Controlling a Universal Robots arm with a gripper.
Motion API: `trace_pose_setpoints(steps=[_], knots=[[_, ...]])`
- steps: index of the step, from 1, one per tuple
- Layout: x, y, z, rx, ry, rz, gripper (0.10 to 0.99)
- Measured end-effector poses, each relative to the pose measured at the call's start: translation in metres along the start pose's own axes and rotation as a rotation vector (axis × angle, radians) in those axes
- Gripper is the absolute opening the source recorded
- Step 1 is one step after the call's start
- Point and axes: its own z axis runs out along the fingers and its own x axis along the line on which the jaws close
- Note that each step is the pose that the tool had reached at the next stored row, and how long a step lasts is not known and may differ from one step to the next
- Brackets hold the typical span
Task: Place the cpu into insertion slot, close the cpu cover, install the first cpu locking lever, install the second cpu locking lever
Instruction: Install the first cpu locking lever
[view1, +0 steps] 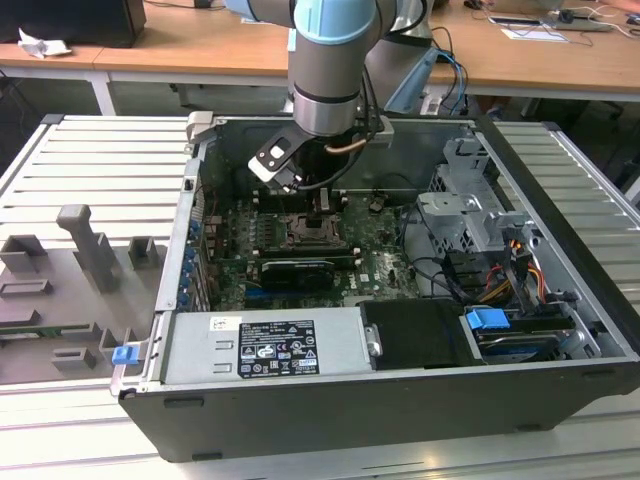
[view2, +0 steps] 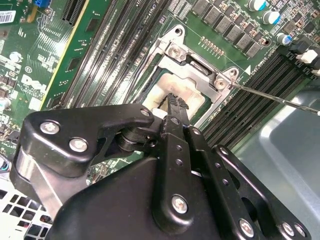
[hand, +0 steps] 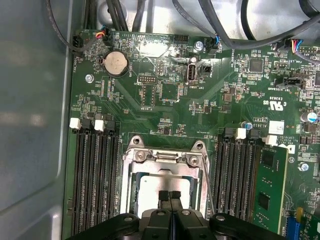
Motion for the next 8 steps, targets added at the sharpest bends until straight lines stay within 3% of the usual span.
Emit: trace_pose_setpoints(steps=[8], knots=[[0.0001, 0.0002, -0.0043, -0.001, -0.0001, 0.0, 0.106]])
